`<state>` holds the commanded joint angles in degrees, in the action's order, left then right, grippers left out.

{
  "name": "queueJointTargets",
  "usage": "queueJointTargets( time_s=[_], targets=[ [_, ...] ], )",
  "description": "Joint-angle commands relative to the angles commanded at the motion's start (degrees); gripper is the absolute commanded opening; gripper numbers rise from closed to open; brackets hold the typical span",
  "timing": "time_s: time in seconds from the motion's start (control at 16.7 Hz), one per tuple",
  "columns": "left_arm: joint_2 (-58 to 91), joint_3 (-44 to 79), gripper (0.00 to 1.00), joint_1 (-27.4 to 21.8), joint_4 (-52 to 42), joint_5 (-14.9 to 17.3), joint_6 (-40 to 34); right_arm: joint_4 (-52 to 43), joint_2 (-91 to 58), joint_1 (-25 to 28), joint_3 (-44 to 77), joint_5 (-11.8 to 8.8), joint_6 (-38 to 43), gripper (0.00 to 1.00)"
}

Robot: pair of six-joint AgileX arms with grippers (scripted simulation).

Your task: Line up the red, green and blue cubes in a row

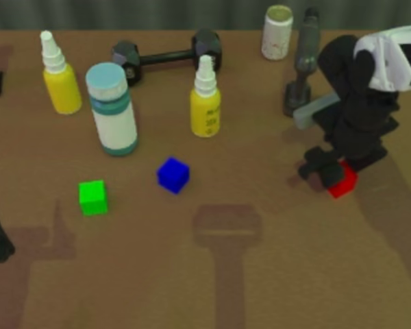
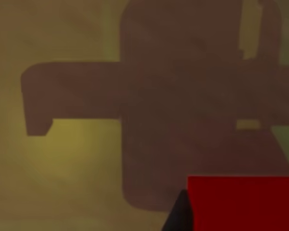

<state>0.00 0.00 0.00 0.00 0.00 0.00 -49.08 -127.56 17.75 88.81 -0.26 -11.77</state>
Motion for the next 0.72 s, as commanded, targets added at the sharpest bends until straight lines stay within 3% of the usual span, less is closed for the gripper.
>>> queueJointTargets(
  time_s=[0.42, 0.72],
  targets=[
    [0.0, 0.0, 1.00, 0.0, 0.0, 0.0, 0.0, -12.4, 4.3, 0.4, 7.6, 0.0, -0.1, 0.00],
    [0.0, 0.0, 1.00, 0.0, 0.0, 0.0, 0.0, -13.2, 4.8, 0.2, 8.2, -0.1, 0.0, 0.00]
  ],
)
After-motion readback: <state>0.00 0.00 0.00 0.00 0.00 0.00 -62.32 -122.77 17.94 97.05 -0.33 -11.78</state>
